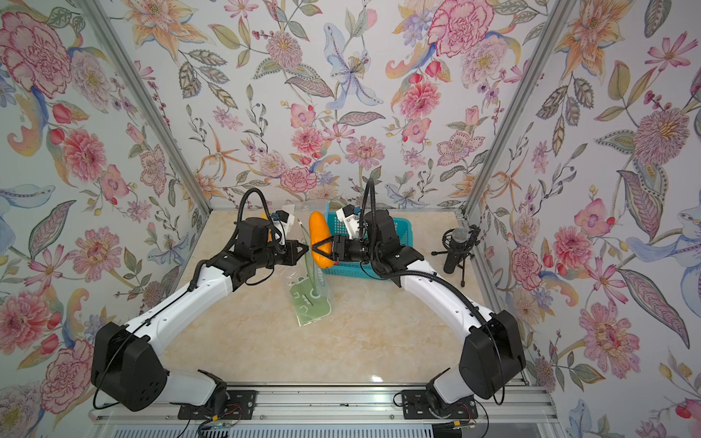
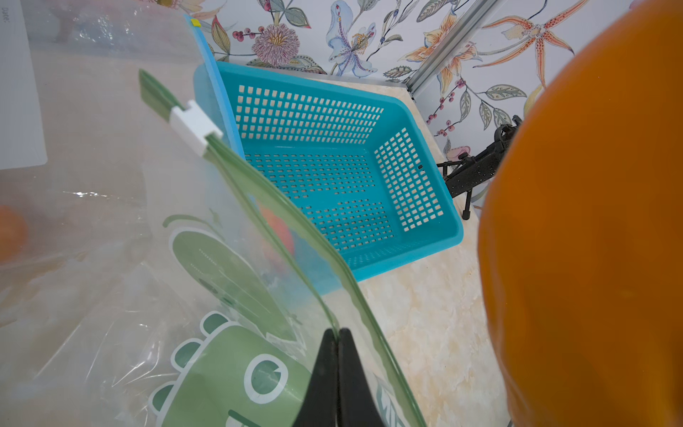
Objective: Place the mango in a zip-top bag and seal the zipper
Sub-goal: Place the mango in the zipper food storage bag.
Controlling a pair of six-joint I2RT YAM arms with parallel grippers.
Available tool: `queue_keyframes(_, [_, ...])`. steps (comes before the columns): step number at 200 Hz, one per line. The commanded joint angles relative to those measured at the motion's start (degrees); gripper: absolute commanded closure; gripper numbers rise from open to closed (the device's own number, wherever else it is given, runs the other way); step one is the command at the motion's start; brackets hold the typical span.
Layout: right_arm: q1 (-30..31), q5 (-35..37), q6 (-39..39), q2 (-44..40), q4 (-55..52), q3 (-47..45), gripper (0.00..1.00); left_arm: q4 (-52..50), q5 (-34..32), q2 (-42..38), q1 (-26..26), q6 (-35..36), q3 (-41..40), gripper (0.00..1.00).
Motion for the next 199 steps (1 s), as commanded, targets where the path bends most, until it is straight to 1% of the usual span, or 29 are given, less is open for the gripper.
queue_keyframes(1, [0.6,-4.3,9.2,1.7,15.8,-2.1,0.62,3.5,1.0,-1.0,0.8,-2.3,-1.0,1.0])
queue_keyframes(16, [1.4,-5.3,12.1,2.8,19.7,-2.8,0.62,4.1,1.2,-0.7,0.8,-2.7,-0.6,1.0])
queue_keyframes(35, [2.7,-4.3,11.3,3.0,18.8,-3.1,0.62,4.3,1.1,-0.6,0.8,-3.1,0.1,1.0])
queue_keyframes(70, [2.7,-0.6,9.8,1.9,16.7,-6.7,0.62,3.9,1.1,-1.0,0.8,-3.6,0.9,1.0])
queue_keyframes(81, [2.7,1.9,7.9,1.3,13.5,-6.9,0.62,3.4,1.2,-1.2,0.8,-3.6,1.3,1.0])
queue_keyframes(97, [2.7,7.6,3.2,0.6,5.7,-5.8,0.62,2.3,1.0,-1.6,0.8,-3.2,2.2,1.0])
queue_keyframes(119, [2.7,14.9,-1.2,0.2,-3.3,-3.9,0.61,-1.4,0.5,-1.5,0.8,-1.6,4.4,1.0])
queue_keyframes(139, [2.7,19.8,-4.9,0.7,-10.0,-1.2,0.61,-5.1,0.8,-1.3,0.7,0.2,6.9,1.0])
queue_keyframes(142, [4.1,20.2,-5.5,0.8,-10.7,-0.9,0.61,-5.7,0.8,-1.2,0.7,0.5,7.5,1.0])
queue_keyframes(147, [4.3,20.9,-6.1,0.9,-11.7,-0.3,0.61,-7.1,0.9,-0.9,0.7,1.1,8.3,1.0])
queue_keyframes(165, [4.2,21.1,-7.9,0.5,-13.3,0.5,0.61,-12.9,0.4,0.4,0.7,3.7,11.3,1.0])
queue_keyframes(178, [3.7,19.9,-9.1,-0.5,-14.8,0.9,0.61,-17.6,-0.5,1.6,0.6,5.6,13.4,1.0])
queue_keyframes(187, [3.4,17.5,-9.4,-1.6,-15.8,0.7,0.61,-21.0,-1.8,2.7,0.1,7.3,15.2,1.0])
queue_keyframes(190, [1.8,16.5,-9.3,-2.1,-16.1,0.5,0.61,-22.2,-2.8,3.2,-0.2,8.0,16.1,1.0])
queue_keyframes(199, [-0.2,11.9,-8.6,-3.5,-16.5,-0.7,0.61,-26.1,-6.4,5.1,-1.6,10.4,19.2,1.0])
